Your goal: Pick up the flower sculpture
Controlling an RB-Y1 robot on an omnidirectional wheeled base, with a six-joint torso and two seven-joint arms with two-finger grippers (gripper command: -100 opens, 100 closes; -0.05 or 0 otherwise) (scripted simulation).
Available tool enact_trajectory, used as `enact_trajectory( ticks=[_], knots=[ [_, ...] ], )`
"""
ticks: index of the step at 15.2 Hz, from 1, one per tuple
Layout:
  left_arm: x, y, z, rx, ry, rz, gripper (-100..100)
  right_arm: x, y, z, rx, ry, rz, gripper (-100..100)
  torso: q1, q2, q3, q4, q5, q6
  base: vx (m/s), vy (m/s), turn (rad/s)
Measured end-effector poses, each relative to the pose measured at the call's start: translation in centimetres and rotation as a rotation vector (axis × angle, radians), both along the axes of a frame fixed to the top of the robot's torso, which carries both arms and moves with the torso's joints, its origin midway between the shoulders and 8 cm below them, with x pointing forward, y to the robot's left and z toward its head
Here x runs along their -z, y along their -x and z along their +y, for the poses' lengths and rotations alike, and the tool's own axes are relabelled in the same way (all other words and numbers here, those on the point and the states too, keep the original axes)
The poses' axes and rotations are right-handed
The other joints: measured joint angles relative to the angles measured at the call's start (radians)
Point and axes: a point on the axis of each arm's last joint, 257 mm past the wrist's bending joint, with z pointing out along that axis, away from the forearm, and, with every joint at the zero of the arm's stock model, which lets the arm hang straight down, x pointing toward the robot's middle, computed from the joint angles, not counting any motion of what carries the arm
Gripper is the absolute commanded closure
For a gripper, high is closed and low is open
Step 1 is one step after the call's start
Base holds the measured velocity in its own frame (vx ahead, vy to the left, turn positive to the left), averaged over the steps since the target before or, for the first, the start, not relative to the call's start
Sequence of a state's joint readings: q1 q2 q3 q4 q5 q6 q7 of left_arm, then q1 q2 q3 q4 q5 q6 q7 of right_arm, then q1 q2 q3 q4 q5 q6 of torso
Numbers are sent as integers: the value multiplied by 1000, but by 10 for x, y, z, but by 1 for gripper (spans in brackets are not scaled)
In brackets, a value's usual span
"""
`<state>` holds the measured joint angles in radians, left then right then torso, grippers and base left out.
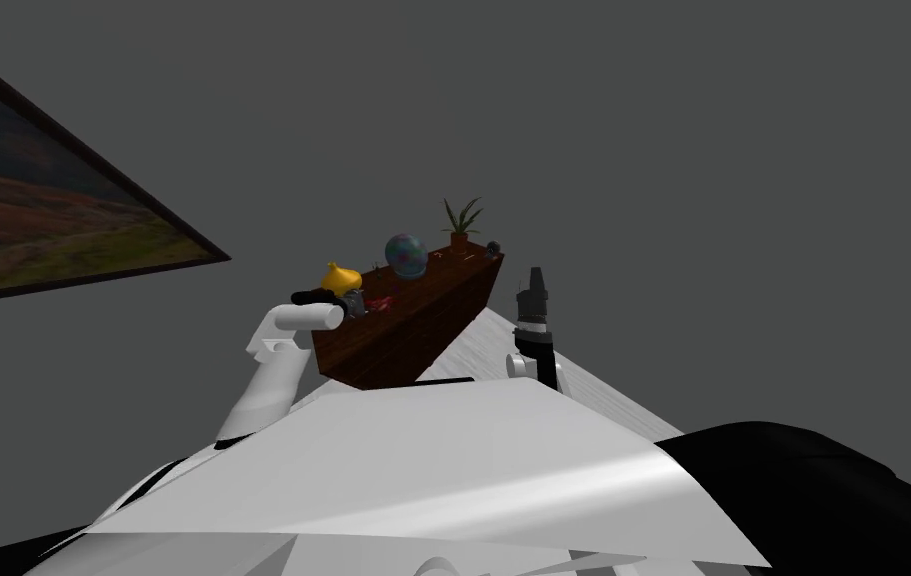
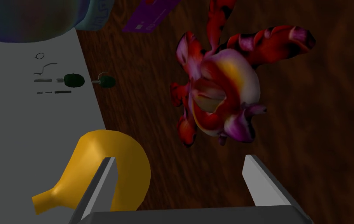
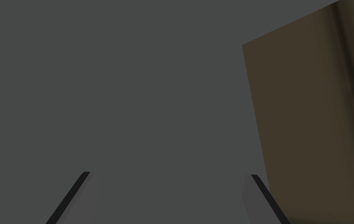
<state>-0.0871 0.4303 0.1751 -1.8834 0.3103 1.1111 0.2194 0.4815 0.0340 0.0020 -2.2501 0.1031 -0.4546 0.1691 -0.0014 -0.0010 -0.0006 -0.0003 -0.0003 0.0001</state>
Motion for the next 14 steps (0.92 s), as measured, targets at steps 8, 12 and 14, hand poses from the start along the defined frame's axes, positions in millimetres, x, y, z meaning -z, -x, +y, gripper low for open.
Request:
enact_trajectory(
  ticks=[8,12,14],
  knots=[
    [17,9,0,-40,69,125,-100,0,0,0,0,0,0,0,0,0,0,0,0,0,14,-12,-44],
    [24,16,-1,-57,100,184,-100,0,0,0,0,0,0,0,0,0,0,0,0,0,17,-9,-45],
    [28,20,-2,-66,118,216,-100,0,0,0,0,0,0,0,0,0,0,0,0,0,17,-10,-41]
  ],
)
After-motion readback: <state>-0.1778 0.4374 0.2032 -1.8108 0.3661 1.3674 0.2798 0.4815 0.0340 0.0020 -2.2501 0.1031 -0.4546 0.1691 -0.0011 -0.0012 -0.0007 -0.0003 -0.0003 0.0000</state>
